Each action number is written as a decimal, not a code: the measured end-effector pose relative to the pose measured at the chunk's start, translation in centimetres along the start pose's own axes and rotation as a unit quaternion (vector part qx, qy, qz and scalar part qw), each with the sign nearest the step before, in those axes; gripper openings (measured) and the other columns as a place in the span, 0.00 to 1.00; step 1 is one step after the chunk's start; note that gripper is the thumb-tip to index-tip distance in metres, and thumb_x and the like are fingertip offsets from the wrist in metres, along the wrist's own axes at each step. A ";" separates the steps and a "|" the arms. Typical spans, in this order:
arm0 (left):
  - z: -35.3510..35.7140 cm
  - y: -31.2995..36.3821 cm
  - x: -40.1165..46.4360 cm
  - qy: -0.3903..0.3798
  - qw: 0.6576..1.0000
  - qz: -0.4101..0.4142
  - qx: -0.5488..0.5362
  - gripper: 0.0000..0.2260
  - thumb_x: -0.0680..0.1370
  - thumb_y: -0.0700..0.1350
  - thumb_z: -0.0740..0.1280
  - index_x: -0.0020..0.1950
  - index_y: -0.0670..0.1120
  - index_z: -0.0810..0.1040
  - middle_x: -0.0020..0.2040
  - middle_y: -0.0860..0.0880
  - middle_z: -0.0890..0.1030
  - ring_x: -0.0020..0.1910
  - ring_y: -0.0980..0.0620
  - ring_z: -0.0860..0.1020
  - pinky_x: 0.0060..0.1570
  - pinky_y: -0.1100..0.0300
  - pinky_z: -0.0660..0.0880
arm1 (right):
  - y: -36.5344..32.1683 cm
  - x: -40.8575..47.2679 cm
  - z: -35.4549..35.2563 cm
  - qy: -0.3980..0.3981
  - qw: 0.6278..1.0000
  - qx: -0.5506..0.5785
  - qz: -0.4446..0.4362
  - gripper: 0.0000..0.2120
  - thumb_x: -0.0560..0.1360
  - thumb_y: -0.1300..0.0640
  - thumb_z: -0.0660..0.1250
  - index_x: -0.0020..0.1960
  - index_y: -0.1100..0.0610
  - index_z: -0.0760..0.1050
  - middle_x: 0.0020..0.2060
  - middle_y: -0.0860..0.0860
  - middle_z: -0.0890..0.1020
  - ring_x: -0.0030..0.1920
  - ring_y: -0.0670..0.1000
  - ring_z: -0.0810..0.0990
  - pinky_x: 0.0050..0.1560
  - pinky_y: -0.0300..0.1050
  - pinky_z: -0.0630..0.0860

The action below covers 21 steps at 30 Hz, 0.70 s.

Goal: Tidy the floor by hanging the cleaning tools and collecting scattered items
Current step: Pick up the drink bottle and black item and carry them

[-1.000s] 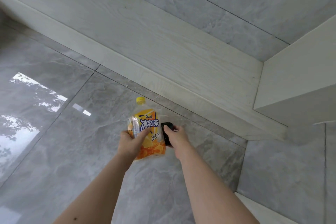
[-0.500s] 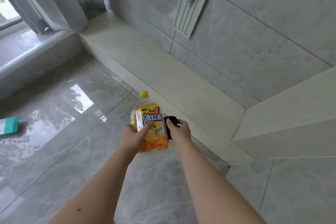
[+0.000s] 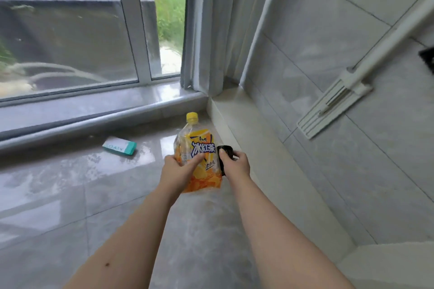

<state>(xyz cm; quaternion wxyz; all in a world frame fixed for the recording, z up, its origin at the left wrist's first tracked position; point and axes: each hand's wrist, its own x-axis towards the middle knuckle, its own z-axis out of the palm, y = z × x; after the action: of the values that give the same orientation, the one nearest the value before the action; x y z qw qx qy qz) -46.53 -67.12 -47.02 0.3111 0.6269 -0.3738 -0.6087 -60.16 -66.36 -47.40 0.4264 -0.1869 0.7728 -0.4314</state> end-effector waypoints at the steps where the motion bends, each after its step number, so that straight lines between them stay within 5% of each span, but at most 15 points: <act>1: -2.1 0.7 -0.3 0.012 1.000 0.000 -0.010 0.30 0.69 0.56 0.74 0.62 0.43 0.67 0.56 0.46 0.78 0.50 0.48 0.80 0.36 0.61 0.76 | -1.1 -1.3 1.6 -0.016 1.000 -0.004 -0.011 0.20 0.74 0.53 0.69 0.62 0.59 0.70 0.59 0.57 0.78 0.58 0.56 0.78 0.60 0.50 0.76; 11: -27.9 0.0 -8.1 0.202 0.973 0.021 -0.111 0.34 0.69 0.56 0.74 0.66 0.40 0.67 0.59 0.44 0.78 0.53 0.46 0.79 0.37 0.60 0.76 | -4.2 -20.0 21.5 -0.211 0.972 -0.044 -0.092 0.19 0.74 0.54 0.69 0.62 0.59 0.68 0.50 0.51 0.74 0.50 0.52 0.77 0.55 0.49 0.78; 17: -46.3 -6.1 -19.2 0.303 0.940 0.008 -0.158 0.34 0.67 0.58 0.75 0.66 0.41 0.70 0.60 0.43 0.79 0.56 0.44 0.80 0.54 0.50 0.79 | 0.1 -37.8 32.6 -0.340 0.929 -0.095 -0.109 0.15 0.75 0.53 0.68 0.57 0.55 0.67 0.50 0.51 0.75 0.49 0.52 0.78 0.33 0.37 0.74; 21: -55.5 -10.2 -28.3 0.385 0.903 0.015 -0.189 0.33 0.67 0.58 0.75 0.65 0.44 0.68 0.59 0.47 0.77 0.54 0.47 0.79 0.40 0.60 0.75 | 3.7 -50.1 37.8 -0.390 0.903 -0.132 -0.125 0.14 0.74 0.53 0.68 0.55 0.55 0.67 0.51 0.53 0.75 0.50 0.53 0.78 0.42 0.44 0.79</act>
<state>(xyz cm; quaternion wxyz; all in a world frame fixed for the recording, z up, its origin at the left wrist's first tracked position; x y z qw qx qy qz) 10.27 -41.32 -36.99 0.5524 0.7361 -0.1119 -0.3749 -0.48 -50.58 -35.52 0.6076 -0.4896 0.5652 -0.2679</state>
